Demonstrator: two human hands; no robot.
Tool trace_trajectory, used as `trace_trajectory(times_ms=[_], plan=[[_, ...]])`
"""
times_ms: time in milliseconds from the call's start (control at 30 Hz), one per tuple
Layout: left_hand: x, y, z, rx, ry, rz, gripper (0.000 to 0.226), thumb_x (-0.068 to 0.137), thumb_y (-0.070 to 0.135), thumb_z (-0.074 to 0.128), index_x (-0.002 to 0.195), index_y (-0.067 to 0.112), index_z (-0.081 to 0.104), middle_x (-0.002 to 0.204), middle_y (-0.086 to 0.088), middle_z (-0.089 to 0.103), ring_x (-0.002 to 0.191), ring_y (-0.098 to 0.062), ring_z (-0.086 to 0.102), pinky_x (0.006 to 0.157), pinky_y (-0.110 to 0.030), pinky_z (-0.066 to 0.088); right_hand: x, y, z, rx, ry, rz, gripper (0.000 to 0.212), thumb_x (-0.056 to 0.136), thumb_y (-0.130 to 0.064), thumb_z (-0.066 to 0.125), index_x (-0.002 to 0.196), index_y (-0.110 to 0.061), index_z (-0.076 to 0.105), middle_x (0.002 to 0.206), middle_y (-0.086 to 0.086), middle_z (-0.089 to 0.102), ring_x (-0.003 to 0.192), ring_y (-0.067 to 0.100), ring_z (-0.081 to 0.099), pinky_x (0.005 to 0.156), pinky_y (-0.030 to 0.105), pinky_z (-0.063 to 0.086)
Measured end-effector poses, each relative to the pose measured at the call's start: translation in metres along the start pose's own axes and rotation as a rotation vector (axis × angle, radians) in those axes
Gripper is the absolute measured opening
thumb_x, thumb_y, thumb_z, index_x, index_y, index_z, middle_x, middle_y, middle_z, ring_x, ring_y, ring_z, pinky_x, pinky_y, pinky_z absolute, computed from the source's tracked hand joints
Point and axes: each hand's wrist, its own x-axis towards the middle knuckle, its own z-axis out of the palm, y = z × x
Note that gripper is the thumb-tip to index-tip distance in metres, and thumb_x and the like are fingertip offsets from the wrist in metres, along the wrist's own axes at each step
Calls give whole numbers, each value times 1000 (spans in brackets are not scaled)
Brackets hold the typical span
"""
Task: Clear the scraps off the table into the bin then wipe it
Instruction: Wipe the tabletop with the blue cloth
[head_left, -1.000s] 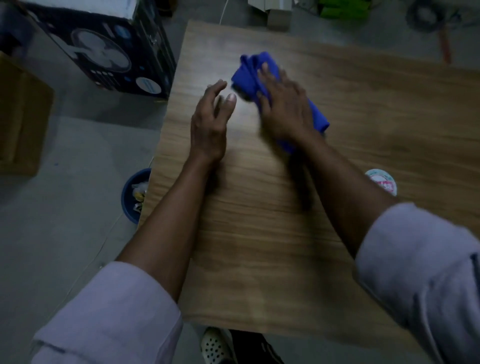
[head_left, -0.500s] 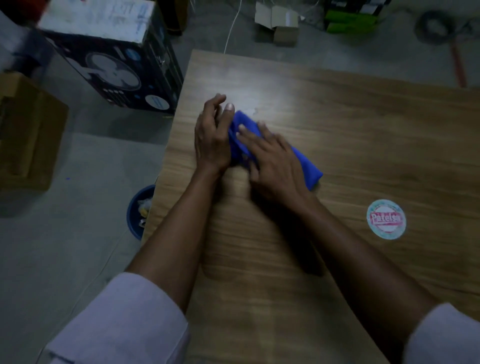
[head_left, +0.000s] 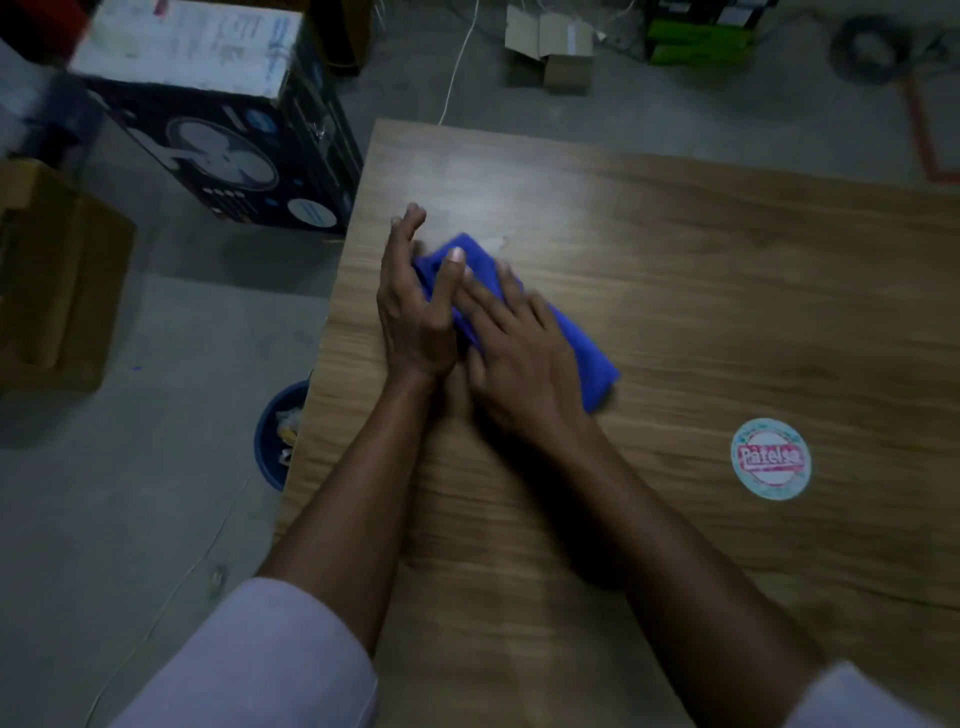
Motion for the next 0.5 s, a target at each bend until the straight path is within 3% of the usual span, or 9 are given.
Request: trace_trajectory(times_ms=[100,200,333,400,500], plan=[[-2,0,1,-27,-27,-16,62,94,44,54,147,12,48,143,-21,53,137,-38,45,112,-54,39,-32,41,-10,-40,48,156,64,98,-33,43,159,-25,28,166,-9,23,155,21,13,123,42,16],[-2,-1,4,-12,-46,-12,62,94,45,53,147,14,47,146,-12,53,138,-27,47,111,-50,42,4,77,-24,-103,122,369,59,102,-36,33,158,-19,30,166,-6,23,155,26,16,121,46,20],[-1,-1,8,46,-43,24,60,95,47,52,147,18,47,151,-4,50,142,-23,43,116,-57,34,88,66,-21,-78,140,533,59,106,-37,26,162,-21,15,170,-7,5,156,25,-1,126,44,5],[0,-3,9,61,-47,42,60,96,46,52,147,15,46,151,-7,49,143,-27,42,117,-60,31,114,40,-13,-88,106,456,60,107,-37,24,162,-21,9,170,-4,1,156,26,-4,127,44,1],[3,-4,4,38,-19,48,66,96,45,52,149,7,44,154,-11,46,146,-29,39,118,-58,31,102,2,-7,-135,-27,140,62,105,-39,24,162,-21,7,170,-4,0,156,27,-4,126,44,3]])
